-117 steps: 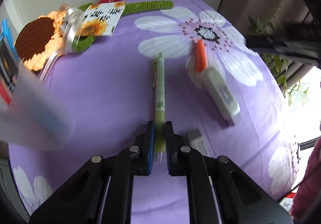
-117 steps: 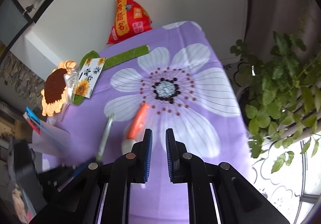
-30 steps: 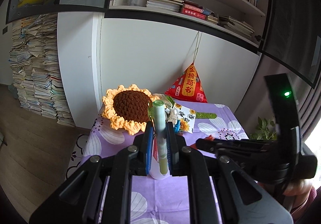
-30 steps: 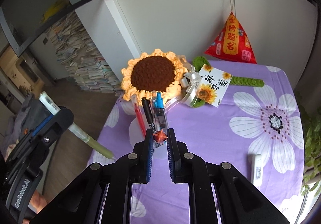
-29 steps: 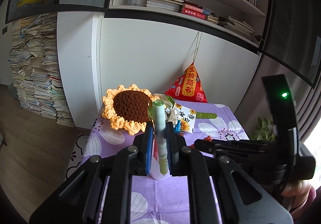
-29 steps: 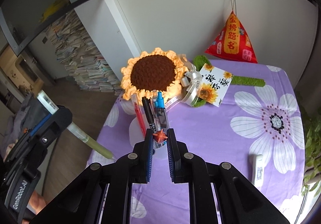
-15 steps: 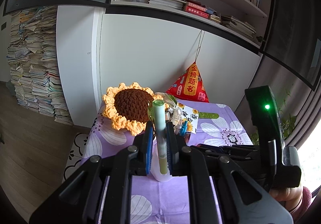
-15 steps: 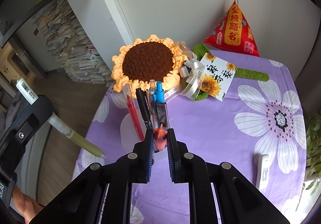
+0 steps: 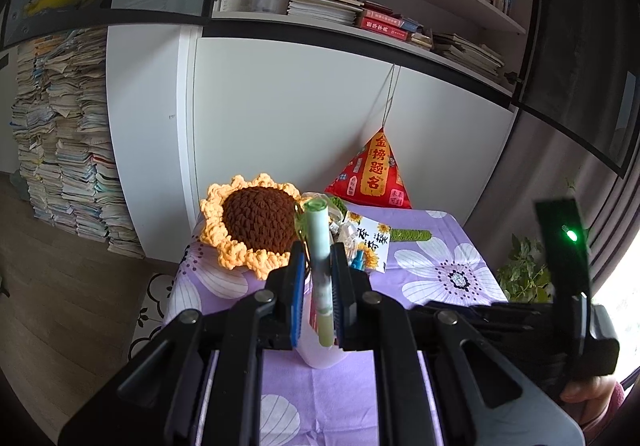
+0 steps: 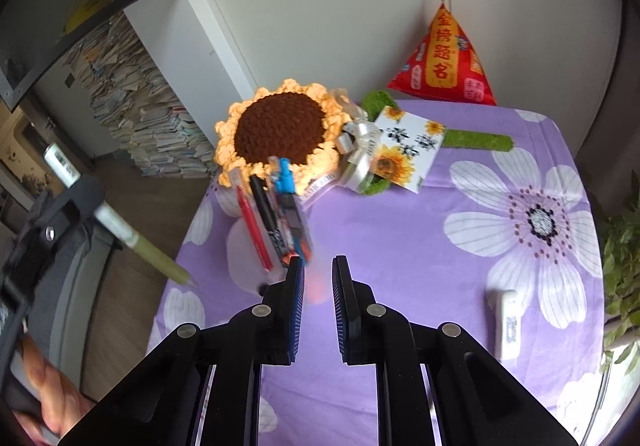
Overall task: Organize stationery
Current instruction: 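Release the green pen into the frosted cup with the left tool, then grasp the small white eraser with the left tool while the right tool approaches the larger white eraser, then grasp the larger white eraser with the right tool while the left tool lifts the small eraser, then drop the small eraser into the frosted cup with the left tool while the right carries the white eraser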
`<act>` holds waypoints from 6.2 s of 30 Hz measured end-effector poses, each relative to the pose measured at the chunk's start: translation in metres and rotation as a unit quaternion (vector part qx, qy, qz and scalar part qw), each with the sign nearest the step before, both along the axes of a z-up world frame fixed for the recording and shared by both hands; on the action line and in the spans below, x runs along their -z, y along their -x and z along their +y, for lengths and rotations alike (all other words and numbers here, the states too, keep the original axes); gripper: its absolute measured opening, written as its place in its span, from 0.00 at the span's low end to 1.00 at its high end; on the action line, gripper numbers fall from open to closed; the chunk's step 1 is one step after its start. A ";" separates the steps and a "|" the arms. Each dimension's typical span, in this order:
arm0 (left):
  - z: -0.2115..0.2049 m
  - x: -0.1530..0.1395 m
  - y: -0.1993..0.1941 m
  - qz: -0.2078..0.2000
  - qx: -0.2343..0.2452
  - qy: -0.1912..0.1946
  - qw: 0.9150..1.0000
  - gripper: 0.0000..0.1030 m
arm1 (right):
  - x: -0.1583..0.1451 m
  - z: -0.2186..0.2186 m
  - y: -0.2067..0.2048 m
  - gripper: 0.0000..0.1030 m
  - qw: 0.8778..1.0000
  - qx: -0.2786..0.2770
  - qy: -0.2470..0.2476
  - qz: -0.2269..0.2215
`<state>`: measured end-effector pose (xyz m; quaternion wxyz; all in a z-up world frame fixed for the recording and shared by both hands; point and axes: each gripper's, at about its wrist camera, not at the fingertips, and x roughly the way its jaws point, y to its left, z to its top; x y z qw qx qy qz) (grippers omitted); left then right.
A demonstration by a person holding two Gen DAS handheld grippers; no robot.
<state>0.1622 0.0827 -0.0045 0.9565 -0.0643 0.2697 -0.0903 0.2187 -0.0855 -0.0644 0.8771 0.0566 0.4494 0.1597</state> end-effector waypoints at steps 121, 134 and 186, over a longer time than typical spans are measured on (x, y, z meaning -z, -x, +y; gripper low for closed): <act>-0.160 0.129 -0.003 0.197 0.104 -0.085 0.971 0.14 | 0.082 -0.145 -0.003 0.57 0.995 0.038 0.081 0.044; -0.139 0.112 0.006 0.173 0.100 -0.065 0.978 0.14 | 0.110 -0.123 -0.046 0.36 0.984 0.040 0.136 0.108; -0.038 0.061 -0.041 0.118 -0.005 -0.032 0.992 0.14 | -0.001 -0.068 0.034 0.26 0.996 0.003 0.087 -0.037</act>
